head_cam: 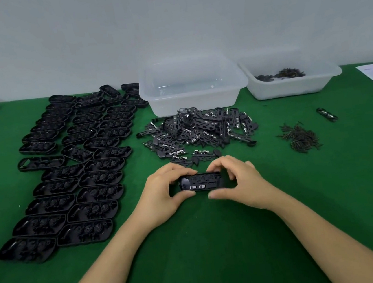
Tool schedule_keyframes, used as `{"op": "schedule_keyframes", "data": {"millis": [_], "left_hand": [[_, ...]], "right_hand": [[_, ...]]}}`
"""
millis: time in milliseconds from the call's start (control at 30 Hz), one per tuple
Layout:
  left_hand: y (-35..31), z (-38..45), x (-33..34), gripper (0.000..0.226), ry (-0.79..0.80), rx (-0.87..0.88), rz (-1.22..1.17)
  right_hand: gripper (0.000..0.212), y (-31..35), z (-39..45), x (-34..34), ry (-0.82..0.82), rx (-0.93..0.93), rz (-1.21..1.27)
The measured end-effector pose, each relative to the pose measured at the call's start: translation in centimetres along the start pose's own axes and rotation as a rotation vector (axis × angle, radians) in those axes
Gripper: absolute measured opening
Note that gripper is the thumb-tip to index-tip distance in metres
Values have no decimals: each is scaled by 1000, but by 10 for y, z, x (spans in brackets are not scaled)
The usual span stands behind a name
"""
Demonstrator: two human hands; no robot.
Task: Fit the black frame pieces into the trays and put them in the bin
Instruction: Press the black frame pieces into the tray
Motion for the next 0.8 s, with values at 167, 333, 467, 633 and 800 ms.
{"op": "schedule_keyframes", "data": {"millis": [167,333,467,633,800], "left_hand": [[2,0,-1,41,17,-19,-8],[4,1,-1,41,5,-30,-7],[4,2,-1,42,-20,-53,-14],[13,2,-4,40,-70,-117,-55],[12,40,-30,34,59,-83,38]], "right_hand": [[33,5,-3,1,-148,-194,-38],[32,6,-4,3,-176,-215,-51],[31,7,-4,1,-171,-189,-55],[29,11,0,1,-128,-163,-150],[28,37,29,-34,-33,-234,-250]]}}
Point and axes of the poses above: each hand's wrist, its own z-axis towards the middle knuckle, its own x-axis out of the palm, y = z × x, the point moved 5 cm from there along z, towards the middle knuckle, and after that the axes turned 9 degrees about x, right-handed, at the moved point
